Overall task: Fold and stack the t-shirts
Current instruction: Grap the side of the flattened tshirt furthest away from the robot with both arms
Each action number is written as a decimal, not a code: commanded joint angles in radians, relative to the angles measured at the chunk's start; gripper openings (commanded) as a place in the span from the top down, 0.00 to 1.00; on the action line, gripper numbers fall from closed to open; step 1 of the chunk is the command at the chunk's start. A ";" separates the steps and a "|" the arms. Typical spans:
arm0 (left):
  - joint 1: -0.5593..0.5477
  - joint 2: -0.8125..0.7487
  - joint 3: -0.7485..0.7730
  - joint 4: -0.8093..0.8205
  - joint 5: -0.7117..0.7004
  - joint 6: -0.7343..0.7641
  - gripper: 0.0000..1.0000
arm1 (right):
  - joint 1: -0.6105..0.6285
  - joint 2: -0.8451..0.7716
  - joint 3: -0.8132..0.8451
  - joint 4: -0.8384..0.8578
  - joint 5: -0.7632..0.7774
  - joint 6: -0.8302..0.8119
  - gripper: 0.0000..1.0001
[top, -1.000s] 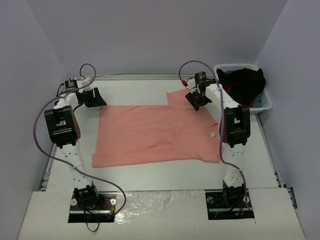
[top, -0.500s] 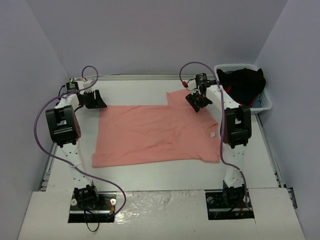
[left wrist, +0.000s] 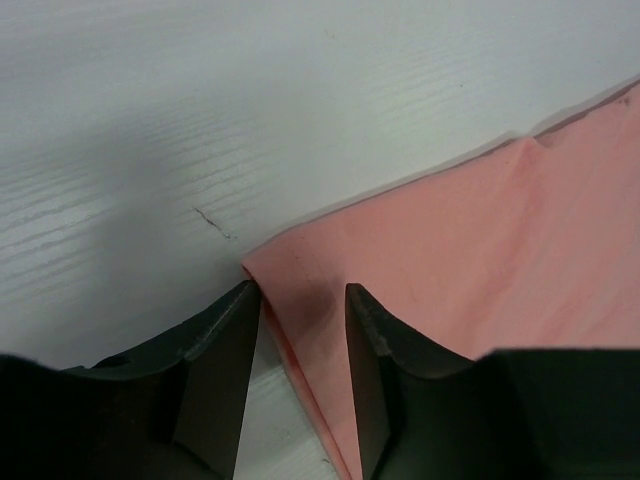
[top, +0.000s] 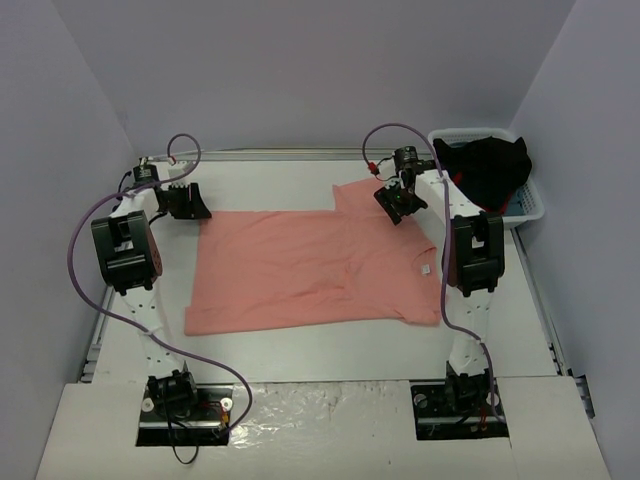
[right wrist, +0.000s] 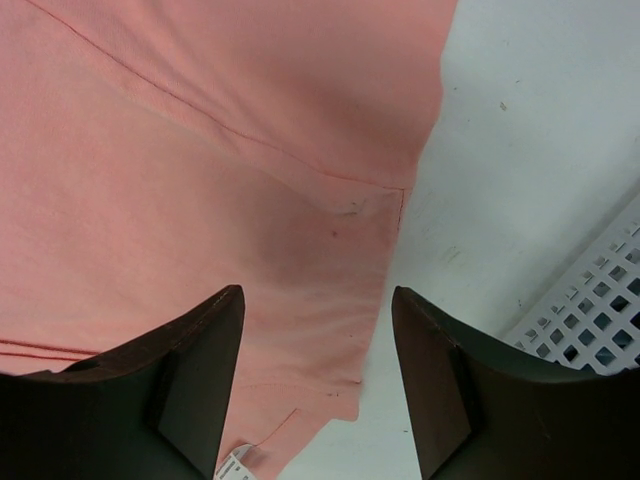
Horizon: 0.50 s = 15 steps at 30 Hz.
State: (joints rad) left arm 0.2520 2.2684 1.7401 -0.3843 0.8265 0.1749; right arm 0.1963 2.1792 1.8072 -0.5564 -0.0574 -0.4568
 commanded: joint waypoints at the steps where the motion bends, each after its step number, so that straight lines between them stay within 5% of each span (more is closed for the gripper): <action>1: -0.019 -0.029 -0.010 -0.067 -0.040 0.052 0.62 | -0.008 -0.045 -0.003 -0.017 -0.004 0.001 0.43; 7: -0.046 -0.032 0.006 -0.129 -0.082 0.103 0.97 | -0.011 -0.041 0.007 -0.016 -0.005 0.001 0.44; 15: -0.046 -0.061 -0.017 -0.127 -0.095 0.095 0.98 | -0.038 0.045 0.145 0.032 -0.025 0.105 0.43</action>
State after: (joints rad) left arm 0.2104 2.2597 1.7390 -0.4454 0.7662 0.2516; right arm 0.1810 2.1979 1.8603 -0.5560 -0.0708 -0.4210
